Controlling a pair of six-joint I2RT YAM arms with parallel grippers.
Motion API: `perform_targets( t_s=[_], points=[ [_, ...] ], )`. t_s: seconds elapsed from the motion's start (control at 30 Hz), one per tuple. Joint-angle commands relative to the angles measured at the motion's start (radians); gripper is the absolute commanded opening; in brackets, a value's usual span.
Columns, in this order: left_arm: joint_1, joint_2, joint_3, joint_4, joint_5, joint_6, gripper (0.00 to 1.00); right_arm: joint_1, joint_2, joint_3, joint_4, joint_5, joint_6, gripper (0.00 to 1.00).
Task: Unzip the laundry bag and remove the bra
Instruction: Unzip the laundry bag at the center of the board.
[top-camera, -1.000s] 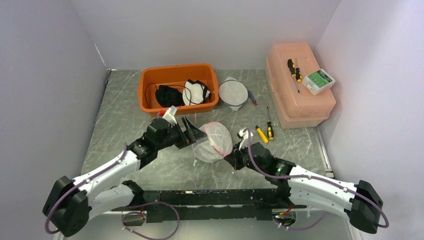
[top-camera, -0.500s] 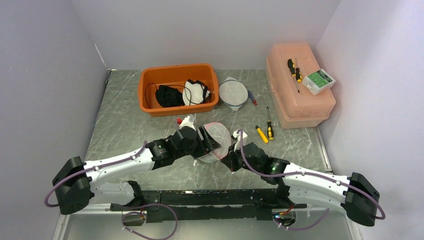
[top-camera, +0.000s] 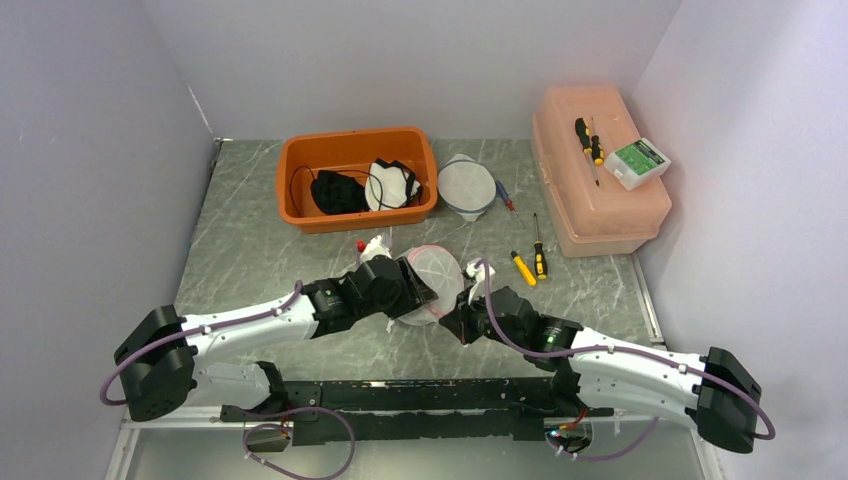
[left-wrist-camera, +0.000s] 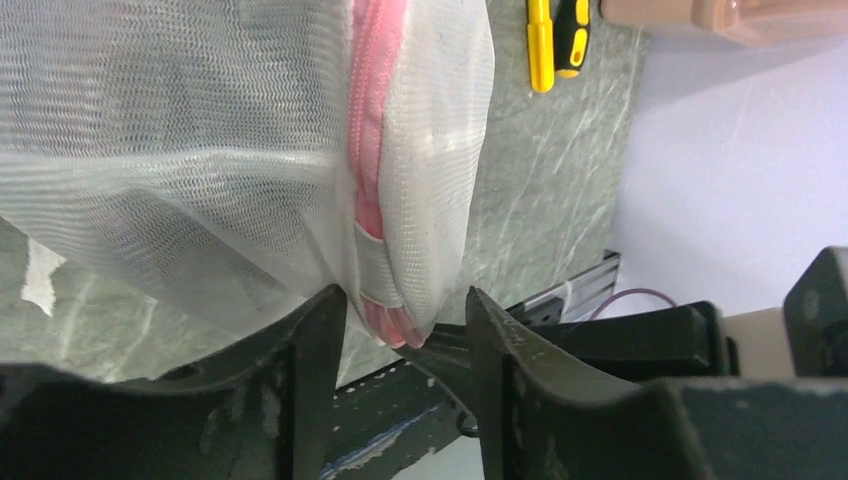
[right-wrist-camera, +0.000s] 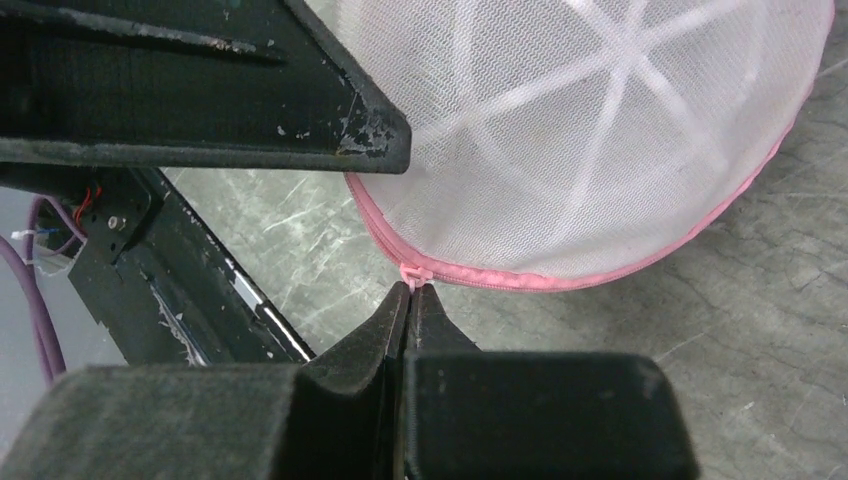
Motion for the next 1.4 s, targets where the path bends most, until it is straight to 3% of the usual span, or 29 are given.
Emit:
perform_targets(
  t_s=[0.0, 0.1, 0.3, 0.73, 0.9, 1.07, 1.27, 1.37],
  points=[
    [-0.006, -0.009, 0.001, 0.041, -0.028, 0.008, 0.45, 0.016, -0.007, 0.040, 0.056, 0.004, -0.011, 0.00],
    [-0.006, -0.004, 0.009, 0.040, -0.031, 0.022, 0.25, 0.025, -0.013, 0.042, 0.048, 0.012, -0.013, 0.00],
    [-0.006, -0.035, -0.009, 0.030, -0.045, 0.024, 0.03, 0.029, -0.040, 0.038, 0.006, 0.049, -0.009, 0.00],
    [-0.006, -0.162, -0.045, 0.008, -0.019, 0.081, 0.03, 0.022, 0.038, 0.015, -0.062, 0.223, 0.108, 0.00],
    [0.004, -0.198, -0.037, -0.023, 0.047, 0.188, 0.03, 0.016, -0.039, 0.027, -0.097, 0.294, 0.090, 0.00],
    [0.043, -0.250, 0.054, -0.137, 0.088, 0.394, 0.03, 0.023, -0.228, 0.059, -0.124, 0.179, -0.079, 0.00],
    [0.181, -0.204, 0.147, -0.088, 0.287, 0.591, 0.03, 0.058, -0.271, 0.134, -0.178, 0.099, -0.139, 0.00],
    [0.244, -0.147, 0.129, -0.021, 0.376, 0.616, 0.03, 0.079, -0.255, 0.124, -0.147, 0.092, -0.131, 0.00]
  ],
)
